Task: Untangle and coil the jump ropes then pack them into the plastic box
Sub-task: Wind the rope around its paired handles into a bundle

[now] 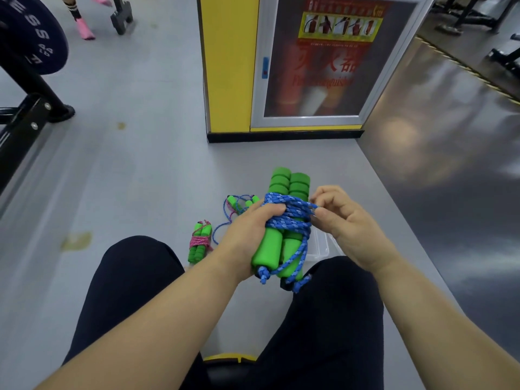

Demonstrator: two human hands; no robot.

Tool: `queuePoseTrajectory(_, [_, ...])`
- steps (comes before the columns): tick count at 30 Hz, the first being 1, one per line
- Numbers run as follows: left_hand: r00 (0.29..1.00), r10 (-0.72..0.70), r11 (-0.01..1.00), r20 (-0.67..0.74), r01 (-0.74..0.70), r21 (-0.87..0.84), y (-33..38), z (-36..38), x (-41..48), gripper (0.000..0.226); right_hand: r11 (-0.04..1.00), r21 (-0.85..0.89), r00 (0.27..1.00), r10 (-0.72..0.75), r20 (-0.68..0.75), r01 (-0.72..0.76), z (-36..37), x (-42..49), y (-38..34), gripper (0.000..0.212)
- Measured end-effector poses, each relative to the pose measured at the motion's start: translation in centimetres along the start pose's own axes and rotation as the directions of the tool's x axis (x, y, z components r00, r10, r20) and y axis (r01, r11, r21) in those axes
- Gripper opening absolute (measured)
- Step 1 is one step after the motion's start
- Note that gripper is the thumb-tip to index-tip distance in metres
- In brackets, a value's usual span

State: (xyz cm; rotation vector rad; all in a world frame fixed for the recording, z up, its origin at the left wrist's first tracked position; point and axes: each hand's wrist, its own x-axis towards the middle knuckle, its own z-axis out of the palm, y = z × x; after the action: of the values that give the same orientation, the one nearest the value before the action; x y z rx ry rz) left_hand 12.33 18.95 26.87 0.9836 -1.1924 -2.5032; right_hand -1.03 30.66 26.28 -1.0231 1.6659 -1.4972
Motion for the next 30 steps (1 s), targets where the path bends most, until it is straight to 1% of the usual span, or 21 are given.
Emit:
queuePoseTrajectory(1, [1.0, -0.019, 1.0, 0.019, 0.02, -0.023, -0.3, 0.1, -0.1, 0.025, 0.999, 0.051, 1.0, 0.012, -0.014, -0.011, -0.1, -0.1, 0.1, 0.006])
queuePoseTrajectory(2, [0.999, -0.026, 0.999, 0.047, 0.028, -0.032, -0.6, 0.1, 0.0, 0.029, 0.999, 0.051, 0.999, 0.005, -0.045, -0.002, -0.1, -0.1, 0.2, 0.005])
queuePoseTrajectory(5, [0.988, 0.01, 1.0, 0.153, -0.011, 0.008, -1.0, 0.0, 0.4, 0.051, 0.996, -0.059, 0.988, -0.068, -0.139, 0.06, 0.3, -0.3, 0.4, 0.01])
queuePoseTrajectory(7, [0.989, 0.022, 0.998, 0.149, -0.03, 0.052, -1.0, -0.2, 0.5, 0.06, 0.995, -0.018, 0.983, -0.099, -0.157, 0.097, 0.7, -0.4, 0.8, 0.011])
queuePoseTrajectory(9, [0.995, -0.007, 0.999, 0.101, 0.003, 0.039, -1.2, -0.2, 0.6, 0.057, 0.989, 0.064, 0.982, -0.121, -0.144, 0.131, 1.1, -0.5, 1.1, 0.013])
queuePoseTrajectory(11, [0.996, -0.019, 1.0, 0.085, 0.018, 0.013, -1.4, -0.3, 0.6, 0.047, 0.986, 0.092, 0.984, -0.129, -0.127, 0.141, 1.1, -0.7, 1.5, 0.015])
queuePoseTrajectory(13, [0.998, -0.006, 1.0, 0.065, 0.006, 0.01, -1.5, -0.6, 0.8, 0.04, 0.989, 0.124, 0.991, -0.06, -0.12, 0.075, 1.0, -1.0, 1.5, 0.019])
queuePoseTrajectory(14, [0.999, 0.02, 1.0, 0.05, -0.021, 0.019, -1.3, -0.8, 0.9, 0.035, 0.984, 0.179, 0.99, 0.018, -0.138, 0.007, 1.1, -1.0, 1.2, 0.024])
queuePoseTrajectory(15, [0.998, 0.056, 0.998, 0.033, -0.058, 0.038, -1.1, -1.1, 1.0, 0.029, 0.961, 0.262, 0.976, 0.138, -0.168, -0.091, 1.4, -1.0, 0.9, 0.03])
queuePoseTrajectory(17, [0.993, 0.115, 0.989, 0.02, -0.116, 0.087, -0.9, -1.6, 1.3, 0.02, 0.879, 0.391, 0.911, 0.367, -0.19, -0.273, 2.0, -0.5, 0.4, 0.048])
queuePoseTrajectory(18, [0.991, 0.13, 0.985, 0.016, -0.131, 0.11, -1.0, -1.7, 1.4, 0.02, 0.844, 0.409, 0.883, 0.441, -0.161, -0.346, 2.4, -0.2, 0.2, 0.058])
queuePoseTrajectory(19, [0.99, 0.139, 0.982, 0.012, -0.139, 0.13, -1.1, -1.6, 1.5, 0.023, 0.83, 0.391, 0.875, 0.471, -0.109, -0.398, 3.0, 0.1, 0.0, 0.063])
queuePoseTrajectory(20, [0.99, 0.139, 0.98, 0.01, -0.139, 0.139, -1.3, -1.6, 1.5, 0.026, 0.841, 0.348, 0.887, 0.459, -0.055, -0.414, 3.7, 0.4, 0.1, 0.064])
queuePoseTrajectory(21, [0.991, 0.132, 0.981, 0.011, -0.132, 0.14, -1.4, -1.5, 1.7, 0.028, 0.859, 0.32, 0.903, 0.43, -0.028, -0.399, 4.4, 0.7, 0.2, 0.063])
queuePoseTrajectory(24, [0.994, 0.108, 0.99, 0.016, -0.109, 0.087, -1.4, -2.1, 2.1, 0.024, 0.915, 0.308, 0.944, 0.308, -0.116, -0.261, 5.9, 1.3, 1.2, 0.047])
queuePoseTrajectory(26, [0.997, 0.08, 0.995, 0.017, -0.081, 0.058, -1.5, -2.8, 2.4, 0.018, 0.936, 0.283, 0.956, 0.256, -0.143, -0.208, 6.0, 1.4, 2.1, 0.041])
queuePoseTrajectory(28, [0.998, 0.062, 0.996, 0.003, -0.062, 0.056, -2.0, -3.6, 3.0, 0.017, 0.921, 0.313, 0.955, 0.276, -0.107, -0.231, 6.0, 1.5, 3.2, 0.037])
queuePoseTrajectory(30, [0.998, 0.05, 0.995, -0.032, -0.047, 0.084, -2.6, -4.3, 3.9, 0.022, 0.882, 0.347, 0.931, 0.36, -0.061, -0.319, 6.0, 1.9, 4.5, 0.039])
